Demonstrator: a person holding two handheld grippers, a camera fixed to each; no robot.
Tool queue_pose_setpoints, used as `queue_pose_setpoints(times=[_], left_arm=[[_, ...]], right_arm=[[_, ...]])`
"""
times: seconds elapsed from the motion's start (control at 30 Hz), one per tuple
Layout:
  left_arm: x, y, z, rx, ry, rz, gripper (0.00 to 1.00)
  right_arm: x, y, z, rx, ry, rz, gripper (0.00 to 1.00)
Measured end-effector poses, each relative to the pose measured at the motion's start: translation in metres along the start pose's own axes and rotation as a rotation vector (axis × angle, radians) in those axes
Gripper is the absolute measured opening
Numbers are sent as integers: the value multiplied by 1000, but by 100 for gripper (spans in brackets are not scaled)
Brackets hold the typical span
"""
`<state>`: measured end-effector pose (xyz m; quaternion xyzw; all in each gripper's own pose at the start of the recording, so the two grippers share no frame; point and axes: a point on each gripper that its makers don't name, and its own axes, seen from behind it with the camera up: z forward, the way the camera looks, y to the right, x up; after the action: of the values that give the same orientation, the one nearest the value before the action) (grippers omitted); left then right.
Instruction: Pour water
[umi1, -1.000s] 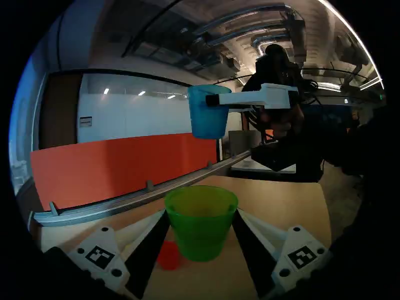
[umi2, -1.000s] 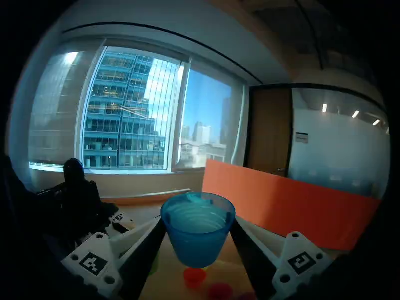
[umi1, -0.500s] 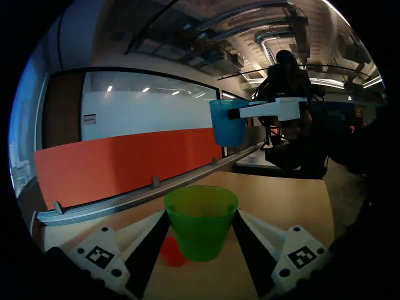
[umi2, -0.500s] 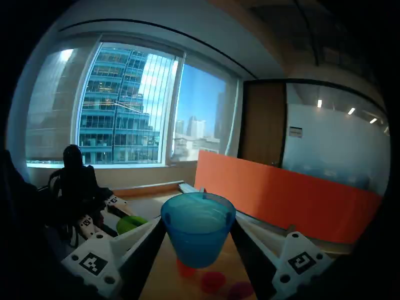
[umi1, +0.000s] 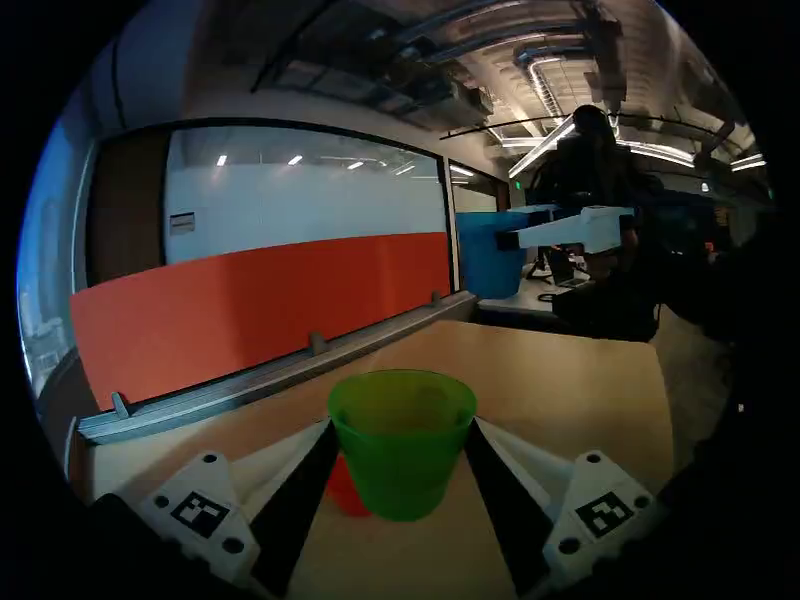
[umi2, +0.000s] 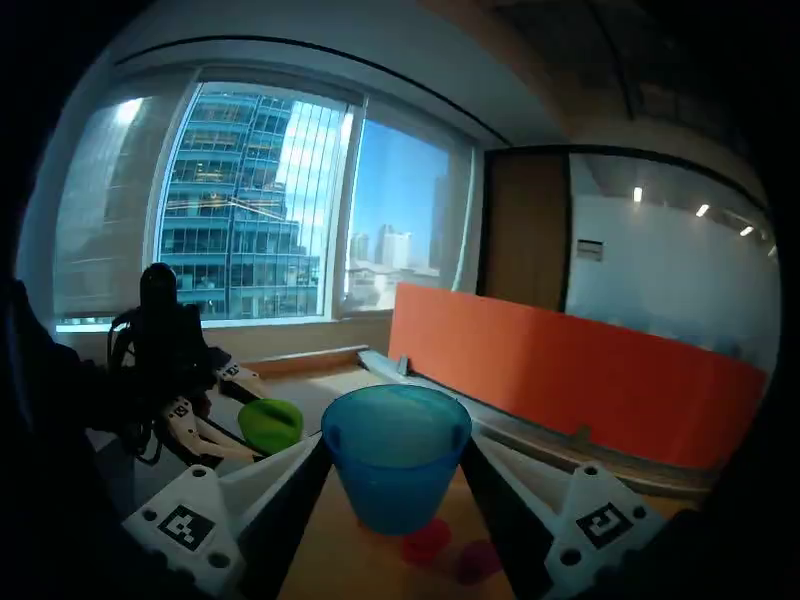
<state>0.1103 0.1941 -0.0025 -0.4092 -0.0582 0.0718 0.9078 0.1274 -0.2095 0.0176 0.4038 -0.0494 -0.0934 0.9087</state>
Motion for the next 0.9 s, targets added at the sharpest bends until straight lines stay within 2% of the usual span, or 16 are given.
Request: queue_pose_setpoints(times=[0.47, 0.9], left_arm=[[-23, 0, 8, -14, -82, 18, 84], [-54, 1, 13, -38, -189, 23, 84]], right_arm=[[-41, -6, 1, 40, -35, 10, 90], [-85, -11, 4, 66, -121, -4, 90]])
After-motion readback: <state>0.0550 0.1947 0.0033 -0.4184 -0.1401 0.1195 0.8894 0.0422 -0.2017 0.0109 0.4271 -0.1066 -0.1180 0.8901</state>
